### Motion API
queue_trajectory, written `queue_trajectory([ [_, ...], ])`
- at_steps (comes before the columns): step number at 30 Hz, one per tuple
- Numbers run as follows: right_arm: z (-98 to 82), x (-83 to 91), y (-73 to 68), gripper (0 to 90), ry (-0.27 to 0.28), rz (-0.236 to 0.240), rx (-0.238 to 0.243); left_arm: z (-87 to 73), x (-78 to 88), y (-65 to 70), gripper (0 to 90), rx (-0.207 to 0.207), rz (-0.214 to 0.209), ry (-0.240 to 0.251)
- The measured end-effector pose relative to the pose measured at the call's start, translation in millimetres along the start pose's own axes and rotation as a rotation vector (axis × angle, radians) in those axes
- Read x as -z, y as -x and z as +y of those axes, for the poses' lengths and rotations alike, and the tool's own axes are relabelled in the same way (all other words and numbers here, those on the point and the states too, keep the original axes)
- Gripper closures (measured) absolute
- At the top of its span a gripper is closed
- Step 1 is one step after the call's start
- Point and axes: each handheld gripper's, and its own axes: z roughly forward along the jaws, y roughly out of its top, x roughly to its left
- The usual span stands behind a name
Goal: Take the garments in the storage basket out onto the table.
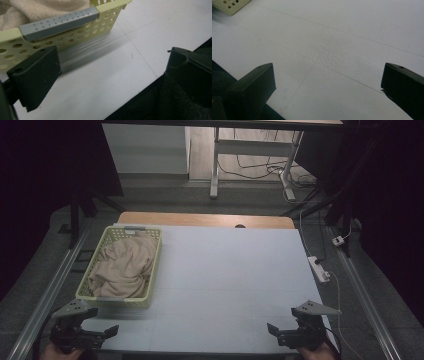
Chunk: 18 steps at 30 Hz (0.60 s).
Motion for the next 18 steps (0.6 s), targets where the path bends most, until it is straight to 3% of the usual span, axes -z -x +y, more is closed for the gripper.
queue_trajectory([
  [5,-0.1,0.5,3.7,0.0,0.009,-0.001,-0.038,0.9,-1.3,2.2,0.5,-0.017,0.005,-0.012],
  [8,0.4,-1.1,3.4,0.0,-0.01,0.006,-0.031,1.3,-1.9,3.9,0.5,-0.029,0.011,-0.02],
  [18,0.7,-3.7,4.9,0.0,-0.036,0.03,-0.041,2.0,-3.0,2.1,0.3,-0.002,0.031,-0.032],
])
